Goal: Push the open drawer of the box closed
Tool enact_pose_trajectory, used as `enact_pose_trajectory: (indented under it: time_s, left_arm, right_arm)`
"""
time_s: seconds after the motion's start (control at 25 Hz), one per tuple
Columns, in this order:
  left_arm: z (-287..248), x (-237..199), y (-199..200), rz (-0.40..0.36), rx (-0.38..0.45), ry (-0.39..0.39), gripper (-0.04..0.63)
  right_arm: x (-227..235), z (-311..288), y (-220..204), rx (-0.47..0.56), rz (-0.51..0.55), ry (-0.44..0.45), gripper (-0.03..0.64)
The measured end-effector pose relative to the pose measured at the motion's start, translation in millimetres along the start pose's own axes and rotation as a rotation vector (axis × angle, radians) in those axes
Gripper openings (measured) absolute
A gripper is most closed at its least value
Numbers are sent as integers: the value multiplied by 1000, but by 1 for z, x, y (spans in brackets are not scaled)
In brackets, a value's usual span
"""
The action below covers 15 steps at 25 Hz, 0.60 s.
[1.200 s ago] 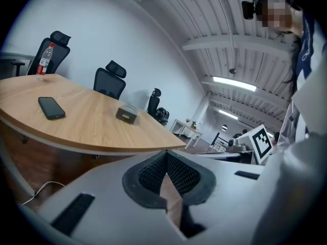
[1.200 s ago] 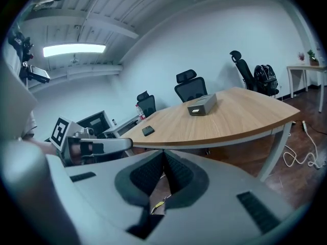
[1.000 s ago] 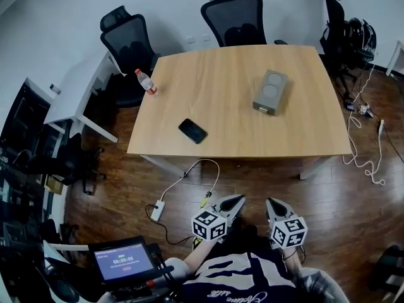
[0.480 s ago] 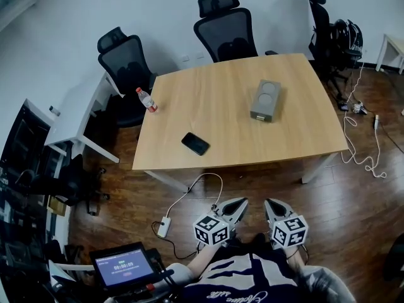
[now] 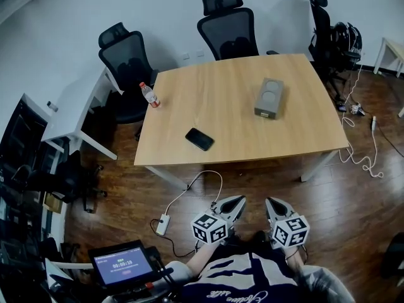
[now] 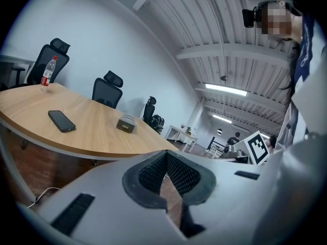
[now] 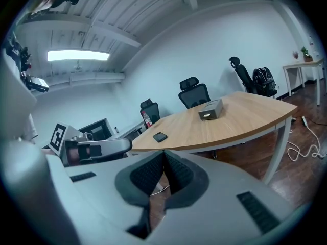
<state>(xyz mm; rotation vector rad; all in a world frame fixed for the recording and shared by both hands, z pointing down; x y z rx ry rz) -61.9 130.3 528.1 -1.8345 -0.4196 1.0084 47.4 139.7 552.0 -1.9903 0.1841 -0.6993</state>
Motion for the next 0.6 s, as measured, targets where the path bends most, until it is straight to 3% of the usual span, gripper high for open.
enact_pose_trajectory:
  time_s: [0.28, 0.6]
  left_arm:
    - [15, -3, 10, 18, 51, 2, 2]
    - [21, 2, 12, 22, 54, -13, 2]
  right_arm:
    - [-17, 2, 2, 3, 21, 0, -5]
    - [-22, 8, 8, 16, 31, -13, -4]
Point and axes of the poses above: the fingertips, and each gripper's own axes: z backward along the fingers, x to its right, y out of its top, the point moved 2 cm from there along z, backward along the fingers, and after that the axes turned 1 degree about -y, right-handed, at the moved point
